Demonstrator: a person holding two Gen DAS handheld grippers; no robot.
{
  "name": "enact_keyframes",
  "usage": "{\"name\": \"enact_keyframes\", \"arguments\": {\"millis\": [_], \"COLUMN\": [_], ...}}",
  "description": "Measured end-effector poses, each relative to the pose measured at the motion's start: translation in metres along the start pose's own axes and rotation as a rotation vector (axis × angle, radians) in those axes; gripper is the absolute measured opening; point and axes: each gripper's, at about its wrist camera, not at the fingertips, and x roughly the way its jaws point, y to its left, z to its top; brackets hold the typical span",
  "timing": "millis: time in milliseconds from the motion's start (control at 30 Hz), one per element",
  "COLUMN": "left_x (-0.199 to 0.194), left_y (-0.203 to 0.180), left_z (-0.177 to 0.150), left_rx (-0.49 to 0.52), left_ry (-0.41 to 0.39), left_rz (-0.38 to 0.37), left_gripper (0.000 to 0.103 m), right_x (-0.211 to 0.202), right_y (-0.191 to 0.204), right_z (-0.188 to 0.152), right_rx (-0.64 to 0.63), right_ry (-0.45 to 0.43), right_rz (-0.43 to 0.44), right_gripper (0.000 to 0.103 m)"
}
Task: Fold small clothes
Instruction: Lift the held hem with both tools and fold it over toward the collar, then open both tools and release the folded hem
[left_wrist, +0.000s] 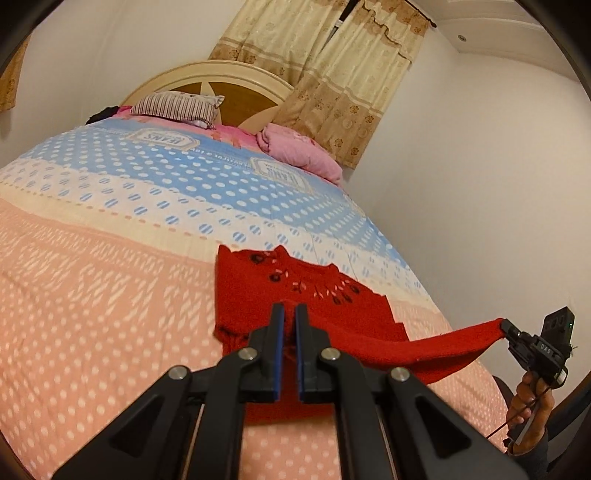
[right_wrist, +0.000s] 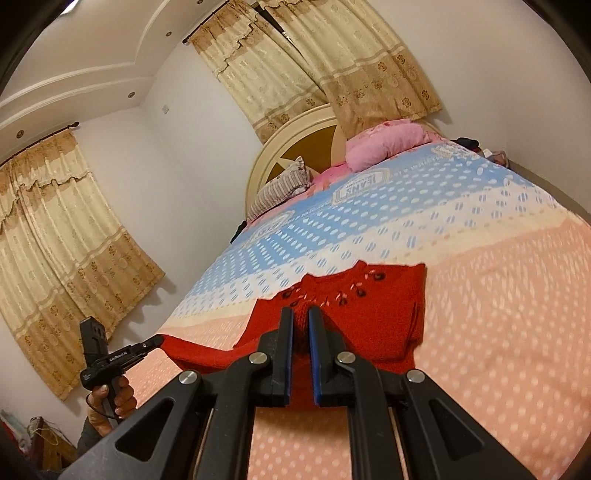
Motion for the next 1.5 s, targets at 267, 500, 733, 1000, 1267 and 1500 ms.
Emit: {"name": "enact_keyframes", "arguments": {"millis": [267, 500, 733, 1000, 1267, 1500], "left_x": [0.037, 0.075, 0.136, 0.204, 0.247, 0.221], "left_y": [0.003, 0.005, 0.016, 0.032, 0.064, 0.074], "left_z": [0.03, 0.054, 0.068, 0.061, 0.052, 0.044], "left_rx": [-0.002, 0.022, 0.031, 0.038, -0.006, -0.012], "left_ry": [0.018, 0.036, 0.094, 0.177, 0.215, 0.185], "left_rz": [0.026, 0.063, 0.112, 0.172, 0.241, 0.306], "left_gripper": [0.006, 0.006, 0.006, 0.006, 0.009, 0.013], "right_x": [0.04, 0.076, 0.122, 0.188, 0.257, 0.244], "right_y": [-0.011, -0.028, -0.06, -0.103, -0.139, -0.133], "right_z": [0.029, 0.049, 0.06, 0.053, 0.05, 0.055], "right_rx": [0.0, 0.008, 0.043, 0.094, 0.108, 0.078], "right_ry": [0.008, 0.025, 0.078, 0.162, 0.263, 0.213], "right_rz": [-0.032, -0.07, -0.134, -0.21, -0.26, -0.298], "right_gripper": [0.007, 0.007, 0.007, 0.007, 0.007, 0.053]}}
